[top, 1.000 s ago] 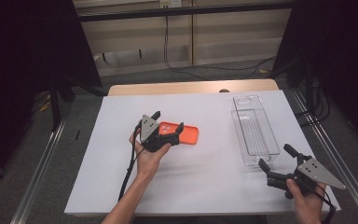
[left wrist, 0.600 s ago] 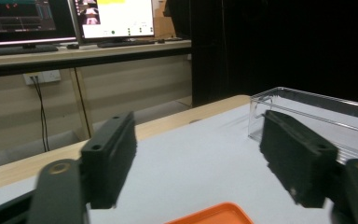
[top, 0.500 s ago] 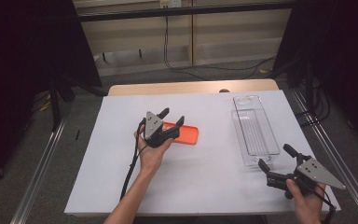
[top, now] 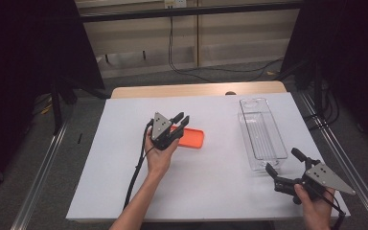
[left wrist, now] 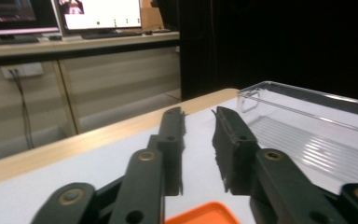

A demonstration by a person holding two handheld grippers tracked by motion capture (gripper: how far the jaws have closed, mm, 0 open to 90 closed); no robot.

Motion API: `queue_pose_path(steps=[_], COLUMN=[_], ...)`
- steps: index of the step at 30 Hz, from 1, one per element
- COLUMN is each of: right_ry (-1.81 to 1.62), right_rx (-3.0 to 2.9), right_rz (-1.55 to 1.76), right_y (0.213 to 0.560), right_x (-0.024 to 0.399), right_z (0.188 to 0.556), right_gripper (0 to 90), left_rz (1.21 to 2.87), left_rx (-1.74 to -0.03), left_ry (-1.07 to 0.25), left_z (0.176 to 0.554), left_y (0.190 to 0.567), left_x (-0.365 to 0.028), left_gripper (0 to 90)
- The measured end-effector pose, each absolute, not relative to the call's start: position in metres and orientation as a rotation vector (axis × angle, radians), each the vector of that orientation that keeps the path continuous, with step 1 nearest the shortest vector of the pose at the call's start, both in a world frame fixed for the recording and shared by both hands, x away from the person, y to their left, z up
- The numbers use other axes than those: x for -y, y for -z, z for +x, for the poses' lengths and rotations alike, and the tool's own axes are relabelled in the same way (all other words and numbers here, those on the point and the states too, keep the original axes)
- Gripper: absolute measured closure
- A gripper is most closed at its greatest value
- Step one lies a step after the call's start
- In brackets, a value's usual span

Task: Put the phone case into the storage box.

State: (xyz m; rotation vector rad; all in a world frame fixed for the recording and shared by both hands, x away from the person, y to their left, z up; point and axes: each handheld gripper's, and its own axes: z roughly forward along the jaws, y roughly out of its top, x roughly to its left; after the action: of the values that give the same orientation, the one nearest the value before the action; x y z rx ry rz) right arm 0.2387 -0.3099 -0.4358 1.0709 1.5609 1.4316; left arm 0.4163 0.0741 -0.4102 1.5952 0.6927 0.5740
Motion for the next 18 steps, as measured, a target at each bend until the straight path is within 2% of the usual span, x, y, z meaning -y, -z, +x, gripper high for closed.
queue_pose_path(steps=[9, 18], right_ry=[-1.43, -1.429], right_rx=[-1.561, -1.565], right_rz=[1.067, 1.06], right_y=[0.436, 0.436], right_x=[0.31, 0.309], right_z=[0.239, 0.24], right_gripper=[1.0, 1.0], left_rz=[1.606, 1.686], left_rx=[-0.726, -0.794], left_ry=[-0.553, -0.464], left_z=[0.423, 0.435], left_y=[0.413, 0.411], left_x=[-0.073, -0.074], left_gripper=[90.0, 90.0])
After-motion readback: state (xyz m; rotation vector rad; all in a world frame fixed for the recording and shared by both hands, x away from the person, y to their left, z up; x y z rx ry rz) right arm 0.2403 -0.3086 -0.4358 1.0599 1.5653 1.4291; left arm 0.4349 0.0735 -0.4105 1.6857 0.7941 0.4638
